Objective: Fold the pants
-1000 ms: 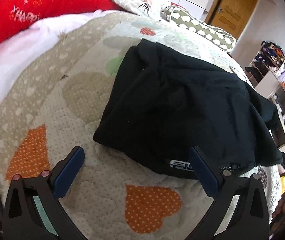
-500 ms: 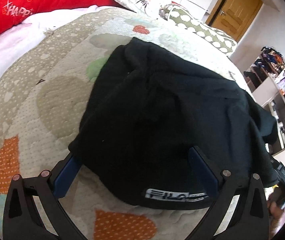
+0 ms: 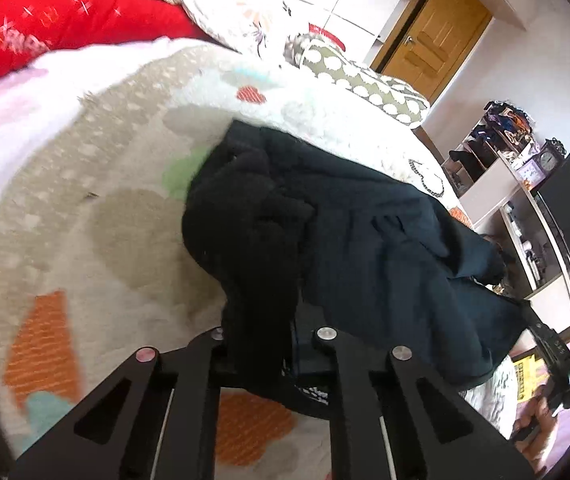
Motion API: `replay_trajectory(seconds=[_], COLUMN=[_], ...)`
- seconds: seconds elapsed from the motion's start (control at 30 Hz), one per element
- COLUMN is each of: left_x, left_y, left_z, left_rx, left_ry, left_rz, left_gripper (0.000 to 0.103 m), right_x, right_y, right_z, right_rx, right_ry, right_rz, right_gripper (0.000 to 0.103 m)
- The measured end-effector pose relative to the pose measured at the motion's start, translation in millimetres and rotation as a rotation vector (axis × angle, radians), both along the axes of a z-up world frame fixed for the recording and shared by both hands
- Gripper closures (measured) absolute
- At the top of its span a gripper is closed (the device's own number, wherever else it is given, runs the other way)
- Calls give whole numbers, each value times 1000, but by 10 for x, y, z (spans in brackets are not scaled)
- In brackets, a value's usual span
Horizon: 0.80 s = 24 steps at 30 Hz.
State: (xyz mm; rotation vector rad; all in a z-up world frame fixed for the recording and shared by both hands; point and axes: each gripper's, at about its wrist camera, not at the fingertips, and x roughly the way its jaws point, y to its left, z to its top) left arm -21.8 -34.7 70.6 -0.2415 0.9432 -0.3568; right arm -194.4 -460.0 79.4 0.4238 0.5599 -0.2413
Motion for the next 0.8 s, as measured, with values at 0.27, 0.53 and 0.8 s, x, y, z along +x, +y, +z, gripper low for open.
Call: replay_trajectory(seconds=[0.27,0.53,0.8], left_x=[-208,-248,-278], left_y=[277,456,568], left_z=[-388,-293,-192], left_rx=[73,84,110], left_ry=[131,99,57], left_rz=[33,137,204], left_gripper=[91,54,51], right_x=[-528,-616,-457], right_y=[-60,-117,65], right_z=[-488,-406,-150], right_rx=[54,-31,-51], right_ry=[164,182,134], right_rz=[-28,-95,12], right_gripper=[89,84,56])
